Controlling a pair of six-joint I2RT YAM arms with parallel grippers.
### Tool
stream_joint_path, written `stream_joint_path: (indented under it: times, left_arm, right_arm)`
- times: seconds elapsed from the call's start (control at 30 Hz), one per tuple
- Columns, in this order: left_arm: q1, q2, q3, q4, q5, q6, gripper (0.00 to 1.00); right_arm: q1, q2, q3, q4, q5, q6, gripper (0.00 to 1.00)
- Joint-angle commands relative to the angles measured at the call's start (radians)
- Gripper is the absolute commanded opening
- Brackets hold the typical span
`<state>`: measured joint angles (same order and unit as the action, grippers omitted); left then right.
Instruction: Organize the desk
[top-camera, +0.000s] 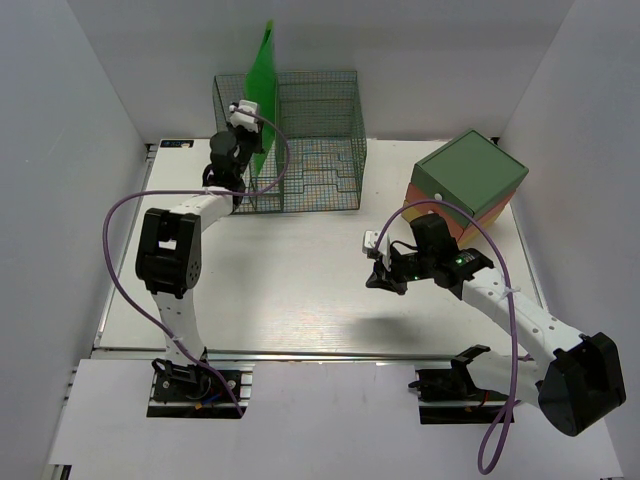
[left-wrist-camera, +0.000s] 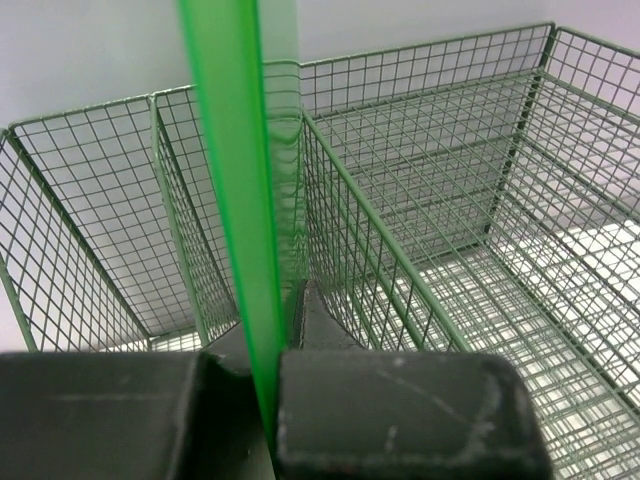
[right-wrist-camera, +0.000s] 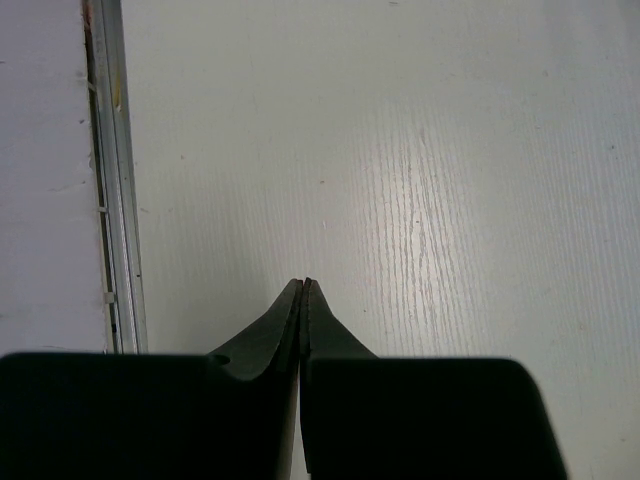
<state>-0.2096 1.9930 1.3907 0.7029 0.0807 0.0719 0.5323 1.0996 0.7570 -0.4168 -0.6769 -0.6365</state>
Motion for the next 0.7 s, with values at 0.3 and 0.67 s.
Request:
stream_joint_path:
  times: [0.3, 0.67]
  left_arm:
    - [0.013, -0.023, -0.087, 0.093, 0.079, 0.026, 0.00]
    - [0.022, -0.025, -0.065, 0.156, 0.036, 0.017, 0.00]
  right_arm:
    - [-0.002, -0.001, 0.019, 0.000, -0.024, -0.017, 0.00]
    - [0.003, -0.003, 0.018, -0.002, -0.024, -0.017, 0.00]
